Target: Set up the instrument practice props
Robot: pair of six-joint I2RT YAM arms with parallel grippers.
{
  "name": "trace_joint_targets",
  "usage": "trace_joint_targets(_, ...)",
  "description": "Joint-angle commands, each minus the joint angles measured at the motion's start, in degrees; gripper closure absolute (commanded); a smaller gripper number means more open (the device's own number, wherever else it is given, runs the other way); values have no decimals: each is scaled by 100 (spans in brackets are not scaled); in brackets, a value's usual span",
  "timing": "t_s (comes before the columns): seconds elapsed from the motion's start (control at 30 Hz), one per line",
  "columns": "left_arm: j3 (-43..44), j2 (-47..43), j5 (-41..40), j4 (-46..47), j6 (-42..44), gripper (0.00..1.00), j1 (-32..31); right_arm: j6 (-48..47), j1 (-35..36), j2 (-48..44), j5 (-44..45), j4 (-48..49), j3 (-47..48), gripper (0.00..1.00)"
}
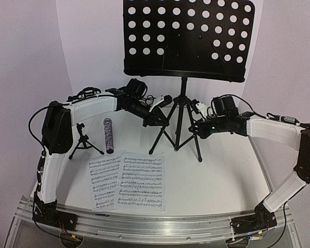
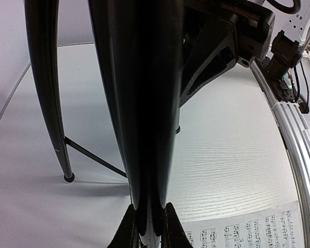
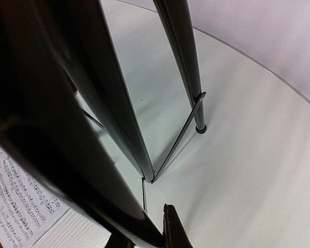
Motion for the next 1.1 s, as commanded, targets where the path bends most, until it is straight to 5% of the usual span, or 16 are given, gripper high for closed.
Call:
trace_joint_targets(0.0, 269, -299, -934, -579, 644, 100, 490, -250, -221, -403, 832, -1431, 179, 100)
trace_joint_targets(0.47, 778, -253, -762, -1338, 991, 100, 493, -371, -560, -236, 305, -1553, 213, 100)
trace_joint_targets(1.07, 475, 6, -1377, -1057, 1204, 100, 574, -296, -860, 491, -8, -1440, 521, 100)
